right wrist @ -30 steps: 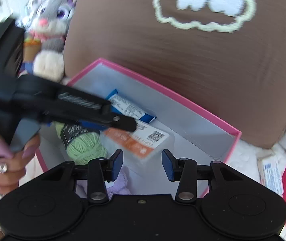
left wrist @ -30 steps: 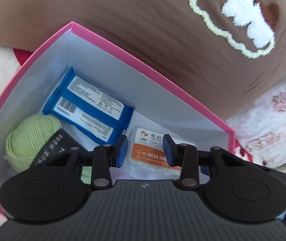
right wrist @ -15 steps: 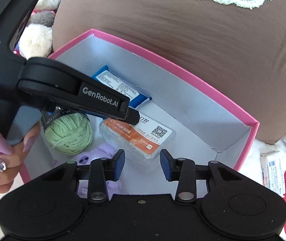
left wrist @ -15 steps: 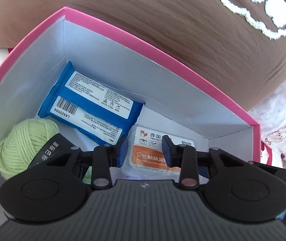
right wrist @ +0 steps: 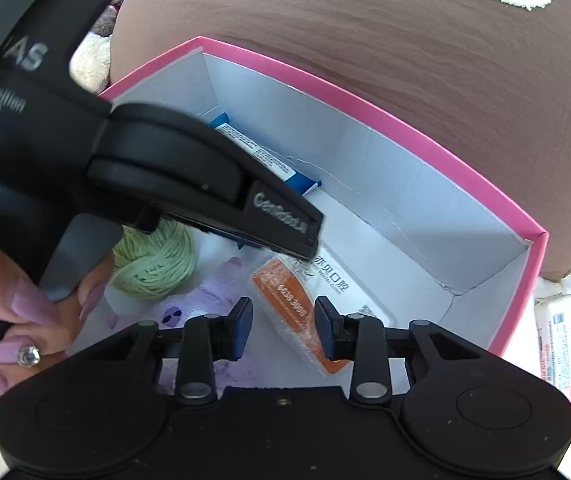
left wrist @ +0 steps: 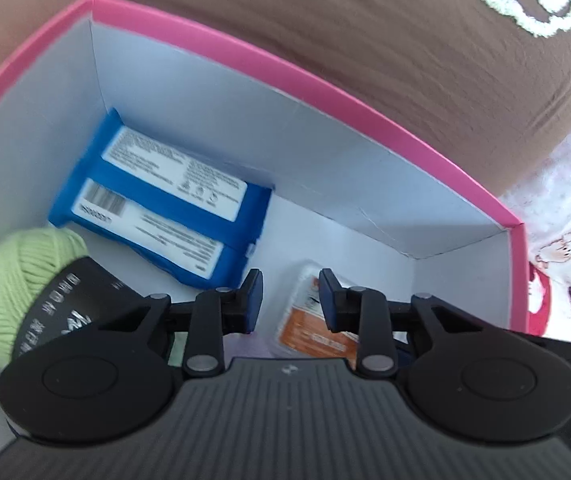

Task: Organize objects
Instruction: 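Lower the clear box into the pink box and open the left tool, then raise the left tool out of the box and move toward the orange sponge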

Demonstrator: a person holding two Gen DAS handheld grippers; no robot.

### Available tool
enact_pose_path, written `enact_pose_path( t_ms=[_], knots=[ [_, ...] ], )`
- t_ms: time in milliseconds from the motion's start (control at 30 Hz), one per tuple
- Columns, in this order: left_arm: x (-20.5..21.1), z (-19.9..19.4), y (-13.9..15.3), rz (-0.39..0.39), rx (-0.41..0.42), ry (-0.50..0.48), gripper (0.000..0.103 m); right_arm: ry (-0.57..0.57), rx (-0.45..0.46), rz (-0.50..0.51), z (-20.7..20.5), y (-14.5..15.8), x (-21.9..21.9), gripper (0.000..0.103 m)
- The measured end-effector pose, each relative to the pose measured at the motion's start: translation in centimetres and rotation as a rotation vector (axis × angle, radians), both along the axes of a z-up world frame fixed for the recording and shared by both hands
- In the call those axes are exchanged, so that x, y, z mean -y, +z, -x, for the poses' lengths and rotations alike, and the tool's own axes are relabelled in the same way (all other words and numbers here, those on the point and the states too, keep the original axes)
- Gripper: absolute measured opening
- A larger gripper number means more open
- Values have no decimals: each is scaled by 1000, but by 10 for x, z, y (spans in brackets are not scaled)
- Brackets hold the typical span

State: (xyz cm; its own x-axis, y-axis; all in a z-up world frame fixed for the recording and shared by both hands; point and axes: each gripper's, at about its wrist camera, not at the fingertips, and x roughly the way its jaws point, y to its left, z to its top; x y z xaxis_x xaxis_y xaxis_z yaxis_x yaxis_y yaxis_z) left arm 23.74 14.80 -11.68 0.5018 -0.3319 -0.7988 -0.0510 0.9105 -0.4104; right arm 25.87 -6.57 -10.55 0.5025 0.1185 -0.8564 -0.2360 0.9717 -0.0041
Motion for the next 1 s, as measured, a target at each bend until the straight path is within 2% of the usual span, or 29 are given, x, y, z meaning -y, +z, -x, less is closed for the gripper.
enact_pose_path(
  t_ms=[133,233,333,433,567,700,800,900,1000],
  knots=[
    [0,6,4,-53,19,-8,29,20,20,-32,14,13,14,35],
    [11,8,9,-116,34,-64,29,47,37,-88,29,30,27,36],
    [21,8,6,-114,8,-89,29,63,44,-151,42,42,41,36],
    [23,15,3,-121,21,-104,31,66,45,-177,54,46,50,37],
    [31,22,7,-177,9,-131,29,65,51,-182,69,50,50,37],
    [32,23,11,-236,-7,-147,29,43,60,-201,65,50,55,38],
    [28,30,4,-223,-16,-149,29,35,67,-218,67,49,54,38],
    [29,30,5,-191,19,-128,29,47,79,-222,70,51,55,38],
    [27,32,17,-152,51,-122,29,46,88,-218,74,54,58,39]
  ],
)
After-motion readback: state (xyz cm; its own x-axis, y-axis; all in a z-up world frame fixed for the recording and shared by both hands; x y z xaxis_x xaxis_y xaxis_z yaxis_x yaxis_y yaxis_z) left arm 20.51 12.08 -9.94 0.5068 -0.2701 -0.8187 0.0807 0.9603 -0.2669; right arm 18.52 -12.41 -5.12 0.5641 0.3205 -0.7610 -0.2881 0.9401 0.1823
